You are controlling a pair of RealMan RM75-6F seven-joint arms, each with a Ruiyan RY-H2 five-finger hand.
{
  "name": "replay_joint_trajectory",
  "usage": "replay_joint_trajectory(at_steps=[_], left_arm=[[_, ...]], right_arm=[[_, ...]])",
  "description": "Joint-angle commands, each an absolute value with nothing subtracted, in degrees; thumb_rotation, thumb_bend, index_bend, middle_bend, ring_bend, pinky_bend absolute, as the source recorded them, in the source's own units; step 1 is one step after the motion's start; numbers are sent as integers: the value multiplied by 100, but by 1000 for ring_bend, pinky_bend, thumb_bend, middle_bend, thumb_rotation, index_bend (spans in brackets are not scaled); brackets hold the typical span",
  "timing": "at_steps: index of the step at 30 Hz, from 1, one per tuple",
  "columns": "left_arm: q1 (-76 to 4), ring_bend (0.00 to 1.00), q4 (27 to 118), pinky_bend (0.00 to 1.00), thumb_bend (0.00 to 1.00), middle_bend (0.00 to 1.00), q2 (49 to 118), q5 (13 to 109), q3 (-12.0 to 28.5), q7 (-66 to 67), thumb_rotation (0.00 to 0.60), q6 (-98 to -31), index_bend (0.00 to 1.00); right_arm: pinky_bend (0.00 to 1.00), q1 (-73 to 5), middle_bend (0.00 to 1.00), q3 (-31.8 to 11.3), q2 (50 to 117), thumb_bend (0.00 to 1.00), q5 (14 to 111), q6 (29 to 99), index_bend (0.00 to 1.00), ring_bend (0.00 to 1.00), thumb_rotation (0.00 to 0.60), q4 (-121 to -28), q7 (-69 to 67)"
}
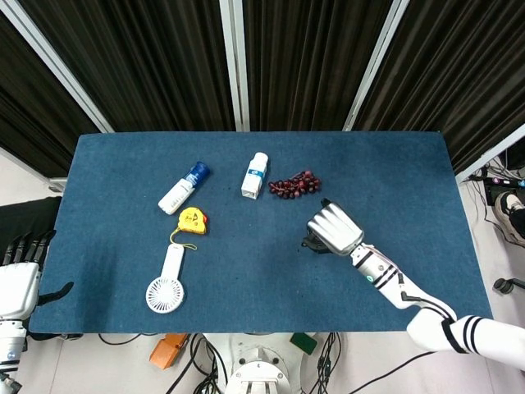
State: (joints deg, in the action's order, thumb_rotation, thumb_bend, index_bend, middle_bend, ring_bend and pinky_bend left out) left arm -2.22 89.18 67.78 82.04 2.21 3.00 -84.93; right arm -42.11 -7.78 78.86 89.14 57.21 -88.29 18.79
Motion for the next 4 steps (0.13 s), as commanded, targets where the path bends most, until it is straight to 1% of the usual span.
replay_joint_trajectory(at_steps=[1, 4], left_arm=[[-224, 23, 8882, 0, 156, 96, 6795, 8193, 221, 275, 600, -8476, 70], [-223, 22, 8840, 0, 156, 95, 6810, 8181, 222, 248, 600, -8463, 70]], right_arm=[[529, -4337, 1000, -811, 8006, 532, 8832, 5596, 1000, 1000, 450, -8831, 2162], [529, -4383, 1000, -813, 8046, 532, 8788, 5556, 1000, 1000, 451, -8840, 2274]])
